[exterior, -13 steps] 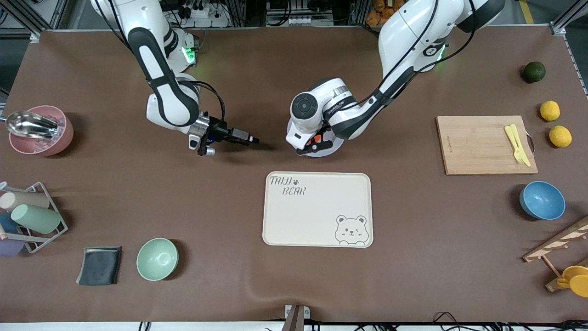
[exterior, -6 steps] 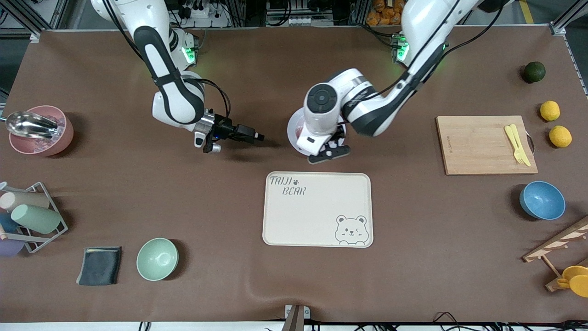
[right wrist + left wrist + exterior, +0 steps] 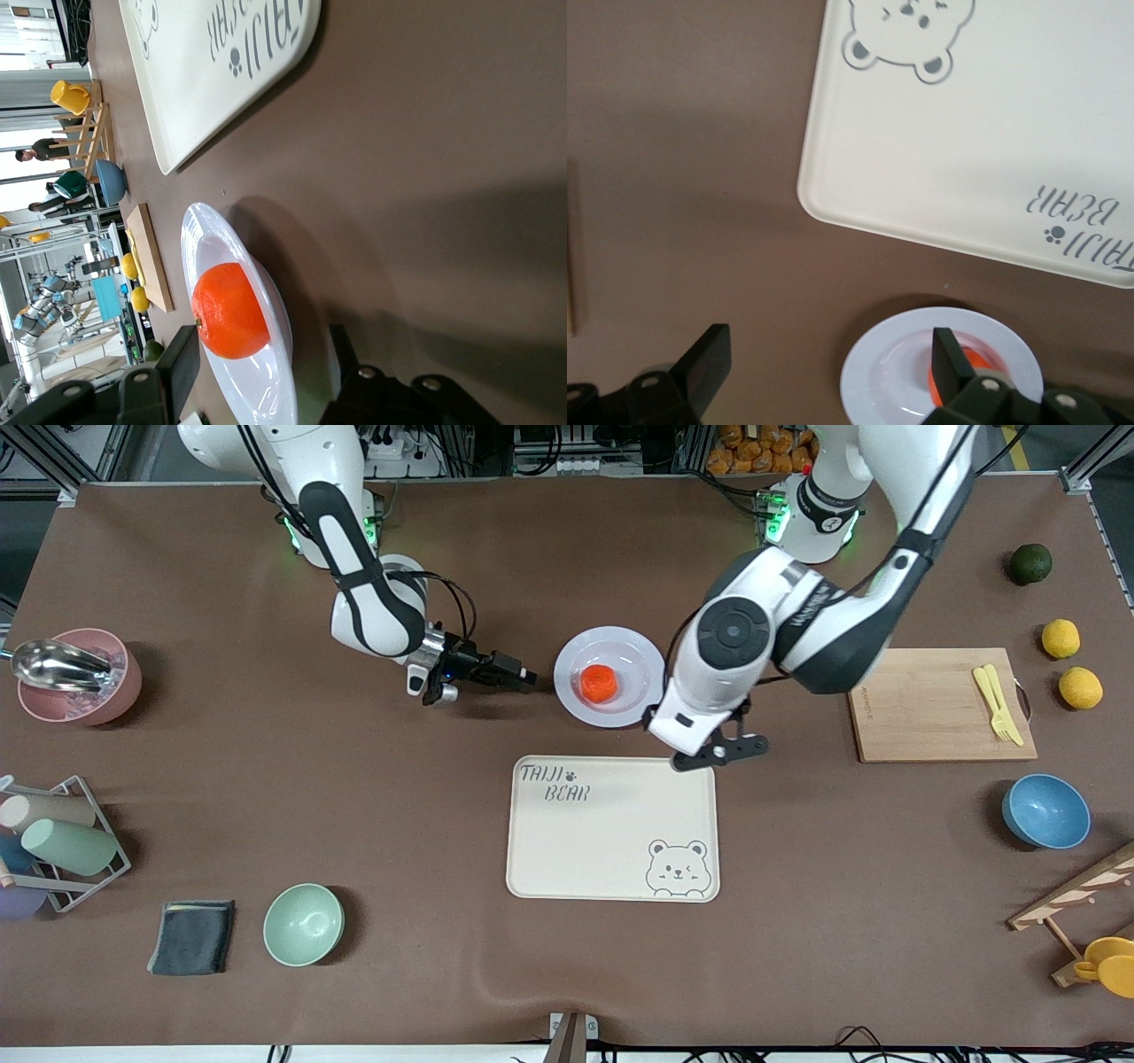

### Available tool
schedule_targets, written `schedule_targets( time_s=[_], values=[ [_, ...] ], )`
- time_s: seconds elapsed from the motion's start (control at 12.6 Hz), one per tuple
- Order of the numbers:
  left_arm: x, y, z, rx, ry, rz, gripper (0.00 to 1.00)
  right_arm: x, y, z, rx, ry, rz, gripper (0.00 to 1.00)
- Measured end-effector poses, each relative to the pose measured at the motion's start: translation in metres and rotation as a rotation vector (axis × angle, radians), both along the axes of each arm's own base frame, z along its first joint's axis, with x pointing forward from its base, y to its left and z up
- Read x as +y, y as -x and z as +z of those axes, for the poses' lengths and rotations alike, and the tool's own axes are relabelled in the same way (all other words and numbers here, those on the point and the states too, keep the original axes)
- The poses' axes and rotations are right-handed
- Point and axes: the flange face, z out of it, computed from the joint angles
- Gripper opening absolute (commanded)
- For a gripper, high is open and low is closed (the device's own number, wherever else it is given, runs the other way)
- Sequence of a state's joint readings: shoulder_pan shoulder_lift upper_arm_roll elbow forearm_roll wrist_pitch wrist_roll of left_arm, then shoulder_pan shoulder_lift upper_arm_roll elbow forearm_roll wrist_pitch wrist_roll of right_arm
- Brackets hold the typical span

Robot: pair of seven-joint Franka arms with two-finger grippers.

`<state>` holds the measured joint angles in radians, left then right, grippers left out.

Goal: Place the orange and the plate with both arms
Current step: 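Lower the orange onto the plate while the right gripper grips the rim, then withdraw the open left gripper back toward the cutting board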

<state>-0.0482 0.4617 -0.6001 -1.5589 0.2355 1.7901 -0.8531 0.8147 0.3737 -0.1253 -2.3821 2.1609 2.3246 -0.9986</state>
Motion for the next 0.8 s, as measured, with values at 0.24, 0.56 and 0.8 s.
schedule_targets(
  time_s=[0.24, 0.56, 0.8],
  values=[
    [0.035, -0.021, 0.02, 0.015, 0.018, -0.024, 1.0, 0.021, 0.01, -0.01, 0.004, -0.01, -0.005, 0.54],
    [0.086, -0.038, 0.042, 0.022, 0.038, -0.073, 1.0, 0.025, 0.009, -0.018, 0.009, -0.005, -0.009, 0.49],
    [0.118, -0.039, 0.063, 0.04, 0.051, -0.113, 1.0, 0.033, 0.014, -0.02, 0.01, -0.015, -0.021, 0.42]
  ],
)
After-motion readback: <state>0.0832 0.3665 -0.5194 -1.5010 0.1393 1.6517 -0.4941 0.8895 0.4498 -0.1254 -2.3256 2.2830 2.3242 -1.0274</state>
